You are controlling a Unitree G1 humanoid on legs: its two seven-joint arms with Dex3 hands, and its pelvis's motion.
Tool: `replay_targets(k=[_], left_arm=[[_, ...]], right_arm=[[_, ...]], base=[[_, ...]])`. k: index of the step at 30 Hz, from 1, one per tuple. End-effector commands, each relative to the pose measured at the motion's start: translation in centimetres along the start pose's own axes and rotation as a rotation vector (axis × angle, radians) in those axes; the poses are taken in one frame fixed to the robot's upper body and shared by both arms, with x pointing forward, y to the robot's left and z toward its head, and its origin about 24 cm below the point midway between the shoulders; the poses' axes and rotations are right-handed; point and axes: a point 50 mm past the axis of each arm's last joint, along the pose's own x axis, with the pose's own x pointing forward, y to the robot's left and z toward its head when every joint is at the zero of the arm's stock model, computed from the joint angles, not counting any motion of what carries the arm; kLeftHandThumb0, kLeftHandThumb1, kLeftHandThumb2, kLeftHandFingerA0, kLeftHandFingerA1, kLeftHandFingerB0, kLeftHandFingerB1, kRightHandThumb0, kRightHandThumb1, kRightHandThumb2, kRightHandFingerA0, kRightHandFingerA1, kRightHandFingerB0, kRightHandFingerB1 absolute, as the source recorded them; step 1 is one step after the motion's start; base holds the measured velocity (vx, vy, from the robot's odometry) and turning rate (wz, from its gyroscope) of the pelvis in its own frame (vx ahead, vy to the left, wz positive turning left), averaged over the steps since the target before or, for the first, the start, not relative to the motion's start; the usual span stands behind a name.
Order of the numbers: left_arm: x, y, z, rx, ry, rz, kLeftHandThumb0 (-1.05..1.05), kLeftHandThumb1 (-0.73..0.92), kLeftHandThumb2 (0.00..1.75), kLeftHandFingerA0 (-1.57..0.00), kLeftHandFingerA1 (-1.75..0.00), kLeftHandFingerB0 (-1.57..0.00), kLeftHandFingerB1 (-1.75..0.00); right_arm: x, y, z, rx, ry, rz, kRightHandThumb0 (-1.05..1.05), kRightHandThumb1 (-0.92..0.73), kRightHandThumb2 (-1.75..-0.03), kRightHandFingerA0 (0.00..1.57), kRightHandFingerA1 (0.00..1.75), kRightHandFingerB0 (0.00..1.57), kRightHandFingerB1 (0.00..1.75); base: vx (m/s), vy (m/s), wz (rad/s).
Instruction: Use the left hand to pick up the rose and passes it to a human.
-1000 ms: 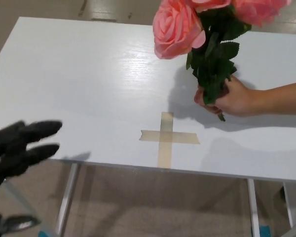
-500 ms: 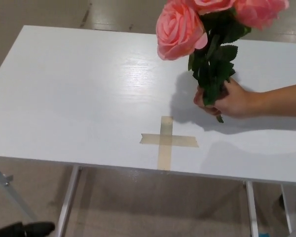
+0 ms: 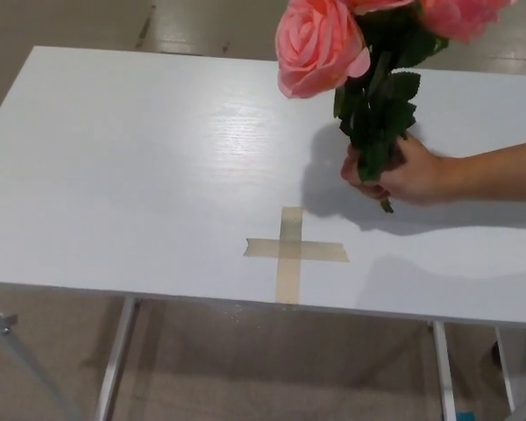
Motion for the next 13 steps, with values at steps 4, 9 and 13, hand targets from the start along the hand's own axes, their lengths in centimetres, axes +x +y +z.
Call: replay_targets(k=[4, 9, 13], left_arm=[[0.61, 1.84, -3.05, 0.252, 0.225, 0.340, -0.59, 0.53, 0.93, -0.38, -0.54, -0.22, -0.45], [0.67, 1.91, -2.92, 0.254, 0.213, 0.336, -0.60, 0.53, 0.93, -0.37, -0.53, -0.21, -0.44], [0.61, 1.84, -3.21, 0.305, 0.241, 0.310, -0.61, 0.54, 0.93, -0.36, -0.53, -0.20, -0.44]], right_arm=[[0.27, -0.24, 1.63, 0.000, -0.026, -0.003, -0.30, -0.69, -0.60, 0.71, 0.45, 0.56, 0.40], [0.31, -0.09, 2.03, -0.005, -0.037, 0.001, -0.30, -0.69, -0.60, 0.71, 0.45, 0.56, 0.40], [0.28, -0.05, 1.87, -0.013, -0.040, 0.006, -0.29, -0.69, -0.60, 0.69, 0.45, 0.55, 0.40]], base=[[0.00, 0.000, 0.00], [0.00, 0.000, 0.00], [0.00, 0.000, 0.00]])
